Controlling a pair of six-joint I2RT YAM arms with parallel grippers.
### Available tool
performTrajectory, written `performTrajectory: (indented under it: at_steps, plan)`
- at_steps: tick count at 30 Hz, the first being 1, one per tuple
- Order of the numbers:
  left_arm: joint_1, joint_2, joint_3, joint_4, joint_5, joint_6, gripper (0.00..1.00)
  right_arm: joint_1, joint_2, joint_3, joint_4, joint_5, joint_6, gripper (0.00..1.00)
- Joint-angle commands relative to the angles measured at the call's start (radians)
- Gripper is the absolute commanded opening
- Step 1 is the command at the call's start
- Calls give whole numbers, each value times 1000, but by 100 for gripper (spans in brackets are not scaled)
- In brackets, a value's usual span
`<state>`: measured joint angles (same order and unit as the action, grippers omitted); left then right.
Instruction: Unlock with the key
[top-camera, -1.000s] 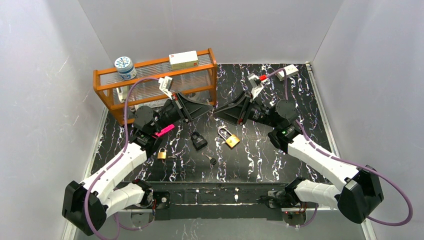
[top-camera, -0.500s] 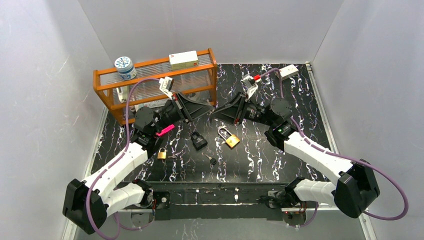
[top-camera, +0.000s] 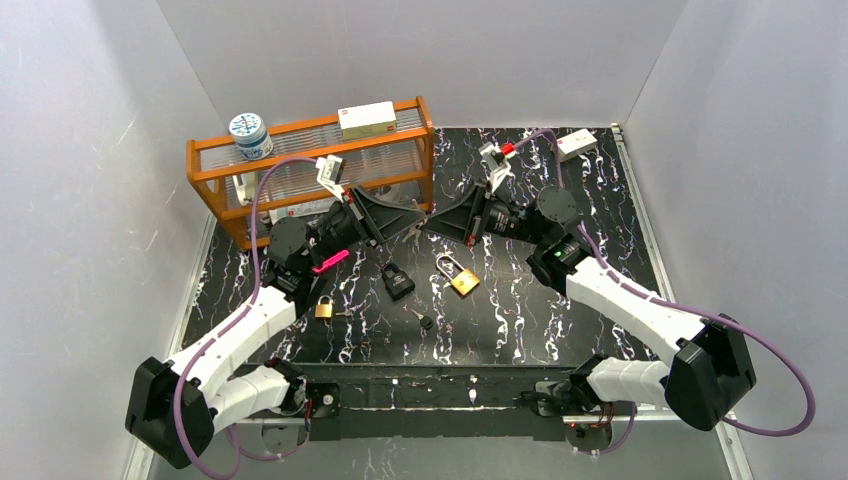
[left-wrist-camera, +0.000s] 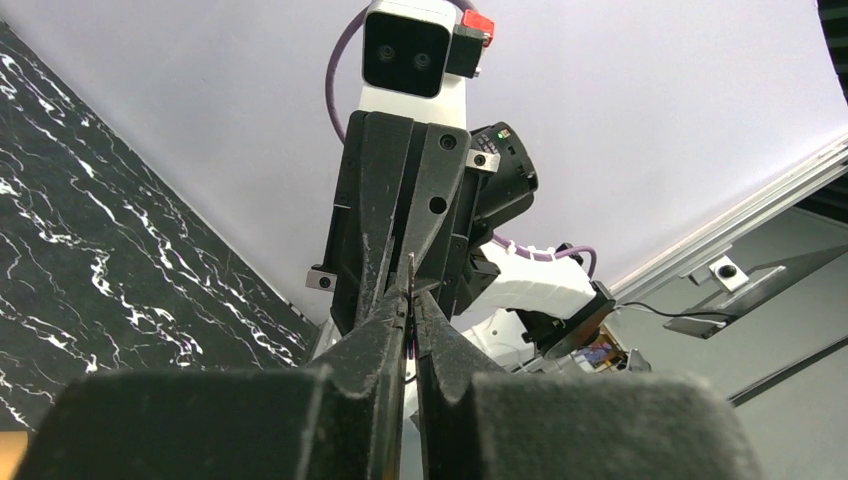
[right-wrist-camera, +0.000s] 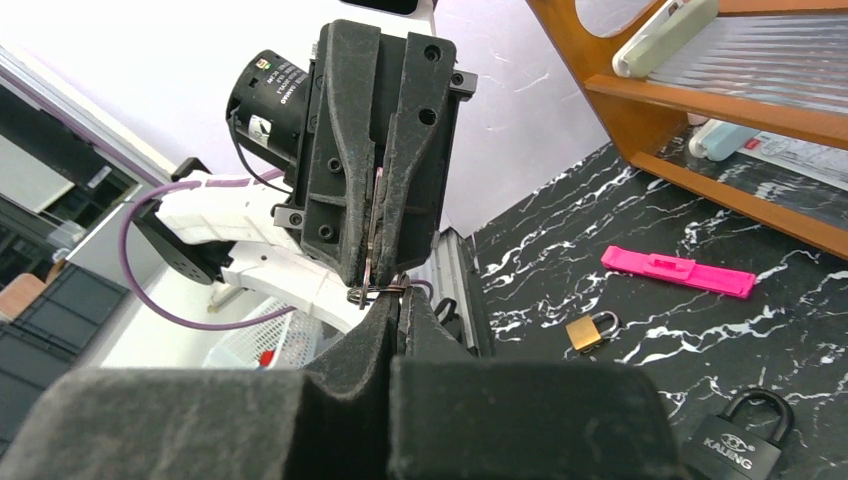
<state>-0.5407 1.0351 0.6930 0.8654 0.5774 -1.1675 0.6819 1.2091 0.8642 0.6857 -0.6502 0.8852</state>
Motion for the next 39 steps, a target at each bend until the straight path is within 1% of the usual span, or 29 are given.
performTrajectory:
  at_steps: [1,2,4,6,7,9,10,11,12,13,17,20,23,27,30,31,35,39]
  plan:
    - [-4,-25,-17,56,-17,19,8,-2,-35,84,-58,-10,-72,1]
    - [-4,-23,-15,57,-17,17,10,-2,-33,86,-65,-20,-76,1]
    - [-4,-19,-7,57,-16,18,10,-2,-36,79,-69,-28,-82,1]
    - [-4,-15,3,57,-14,22,2,-2,-43,71,-84,-35,-102,1]
    - [-4,-12,7,58,-13,24,0,-2,-44,75,-116,-39,-122,4]
    - [-4,-9,15,58,-10,29,0,-2,-49,81,-166,-35,-154,42]
    - [-4,-9,17,58,-9,32,0,-2,-53,83,-178,-35,-166,55]
    - [-4,-9,18,58,-7,36,0,-2,-57,84,-187,-35,-178,64]
    - [-4,-10,18,58,-7,39,0,-2,-63,84,-191,-37,-190,68]
    - [-4,-10,19,58,-7,43,0,-2,-70,80,-190,-38,-201,69]
    - [-4,-9,15,57,1,52,0,-2,-90,74,-178,-39,-226,68]
    - [-4,-2,17,57,17,57,0,-2,-98,64,-137,-18,-217,57]
    - [-4,0,21,57,33,58,0,-2,-116,38,-80,21,-205,48]
    - [-4,-4,24,58,43,61,0,-2,-95,48,-79,22,-173,36]
    - [-4,-6,25,58,43,63,0,-2,-81,49,-71,16,-146,24]
    - [-4,-7,25,58,41,62,0,-2,-79,50,-69,12,-143,22]
    - [-4,-12,30,60,27,53,0,-2,-79,48,-65,-8,-141,21]
    - [-4,-17,36,61,25,51,0,-2,-70,57,-67,-23,-136,27]
